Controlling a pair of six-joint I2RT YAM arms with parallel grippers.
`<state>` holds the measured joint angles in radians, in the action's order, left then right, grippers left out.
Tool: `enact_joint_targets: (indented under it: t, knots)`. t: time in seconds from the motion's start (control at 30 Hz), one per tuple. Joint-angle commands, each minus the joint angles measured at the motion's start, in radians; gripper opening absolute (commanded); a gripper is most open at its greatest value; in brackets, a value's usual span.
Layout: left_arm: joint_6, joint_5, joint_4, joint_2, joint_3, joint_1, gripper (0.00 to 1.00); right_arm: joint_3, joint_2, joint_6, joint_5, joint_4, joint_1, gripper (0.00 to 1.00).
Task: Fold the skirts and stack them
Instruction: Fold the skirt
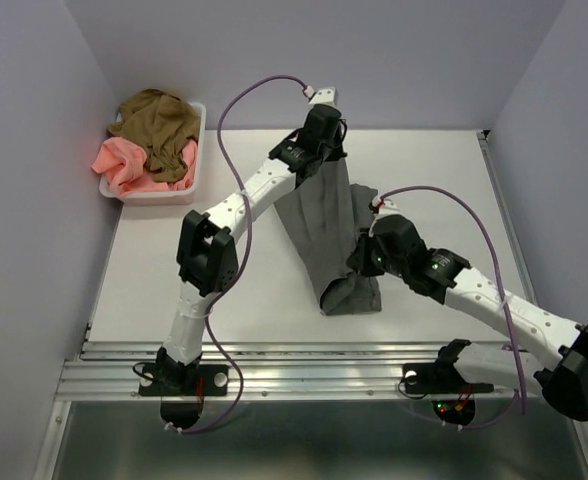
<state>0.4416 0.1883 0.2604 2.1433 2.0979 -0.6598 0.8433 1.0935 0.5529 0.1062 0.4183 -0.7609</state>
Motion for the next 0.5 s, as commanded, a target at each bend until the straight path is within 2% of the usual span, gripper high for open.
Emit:
enact_joint_targets:
  t: [0.0,0.3,0.47]
  knots:
    - [-0.018,0.004,-0.029,0.032,0.119,-0.027,0.0,-0.042,-0.041,0.044,-0.039,0.028,0.049,0.01]
    - [-0.023,-0.021,-0.067,0.142,0.155,-0.067,0.0,-0.133,-0.063,0.084,-0.054,0.046,0.132,0.0]
    - [-0.029,-0.085,-0.096,0.2,0.166,-0.084,0.0,-0.159,-0.057,0.094,-0.068,0.045,0.166,0.0]
